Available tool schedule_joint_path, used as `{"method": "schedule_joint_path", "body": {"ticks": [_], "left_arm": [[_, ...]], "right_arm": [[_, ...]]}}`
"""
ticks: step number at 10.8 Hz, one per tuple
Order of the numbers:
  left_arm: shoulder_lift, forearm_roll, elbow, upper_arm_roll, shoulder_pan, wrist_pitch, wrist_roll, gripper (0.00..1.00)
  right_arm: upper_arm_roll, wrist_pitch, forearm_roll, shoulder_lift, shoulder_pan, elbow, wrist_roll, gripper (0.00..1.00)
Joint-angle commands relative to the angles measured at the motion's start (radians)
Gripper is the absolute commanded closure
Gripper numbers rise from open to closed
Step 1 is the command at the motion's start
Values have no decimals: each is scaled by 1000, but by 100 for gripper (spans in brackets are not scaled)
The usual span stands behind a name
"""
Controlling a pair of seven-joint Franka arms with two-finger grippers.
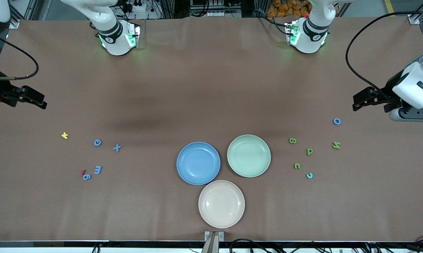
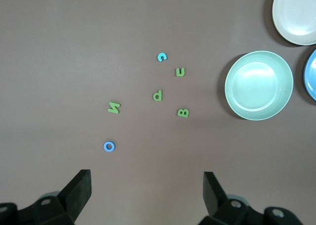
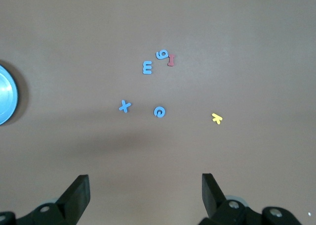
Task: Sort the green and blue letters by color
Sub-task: 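Reach the right gripper toward blue letters while the left gripper reaches green letters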
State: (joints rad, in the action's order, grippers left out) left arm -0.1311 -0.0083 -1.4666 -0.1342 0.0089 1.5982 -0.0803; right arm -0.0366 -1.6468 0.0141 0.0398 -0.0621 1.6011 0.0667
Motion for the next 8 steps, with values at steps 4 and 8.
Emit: {"method": "schedule_joint_path", "body": {"ticks": [4, 8], "left_arm": [[-130, 48, -93, -5, 20, 169, -1, 0], [-137, 59, -363, 54, 25, 562, 107, 0]], "right_arm": [[-5, -399, 1, 35, 7, 344, 28, 0], [-5, -507, 0, 182, 73, 346, 287, 0]]}}
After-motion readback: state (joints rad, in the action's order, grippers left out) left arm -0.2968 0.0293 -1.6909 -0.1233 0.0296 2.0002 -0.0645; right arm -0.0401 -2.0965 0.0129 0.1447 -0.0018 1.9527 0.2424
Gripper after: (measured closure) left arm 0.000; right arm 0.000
